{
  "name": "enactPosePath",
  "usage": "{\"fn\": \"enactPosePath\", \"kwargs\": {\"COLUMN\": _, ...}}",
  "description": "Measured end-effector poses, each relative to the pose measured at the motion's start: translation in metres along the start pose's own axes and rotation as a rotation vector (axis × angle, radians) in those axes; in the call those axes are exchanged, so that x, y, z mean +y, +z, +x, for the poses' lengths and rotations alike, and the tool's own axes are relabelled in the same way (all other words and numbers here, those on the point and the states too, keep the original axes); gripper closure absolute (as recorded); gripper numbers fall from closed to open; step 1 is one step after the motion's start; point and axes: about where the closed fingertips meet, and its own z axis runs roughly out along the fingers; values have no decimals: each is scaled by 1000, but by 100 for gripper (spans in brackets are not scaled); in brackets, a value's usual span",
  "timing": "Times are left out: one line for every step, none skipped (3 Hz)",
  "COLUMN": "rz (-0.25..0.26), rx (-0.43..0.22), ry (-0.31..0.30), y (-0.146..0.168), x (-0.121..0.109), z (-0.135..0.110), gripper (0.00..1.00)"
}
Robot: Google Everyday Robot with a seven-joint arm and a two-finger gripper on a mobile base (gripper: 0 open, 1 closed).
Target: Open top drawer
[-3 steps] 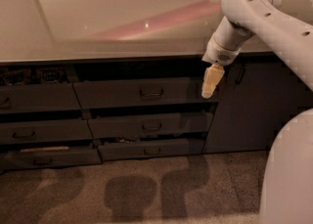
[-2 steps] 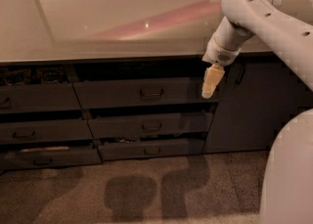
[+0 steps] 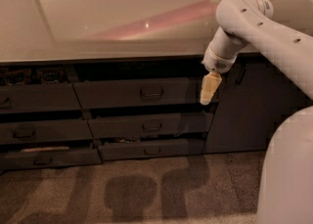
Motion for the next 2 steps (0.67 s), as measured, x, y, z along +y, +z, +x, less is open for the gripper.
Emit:
{"fn": "enactPosePath", "kwargs": {"rz": 51, "rx": 10, "ry": -27, "y": 4, "x": 9, "z": 1, "gripper": 0}}
{"fn": "enactPosePath", "kwargs": {"rz": 175, "rx": -1, "ry": -128, "y": 21, "x": 43, "z": 7, "gripper": 0}}
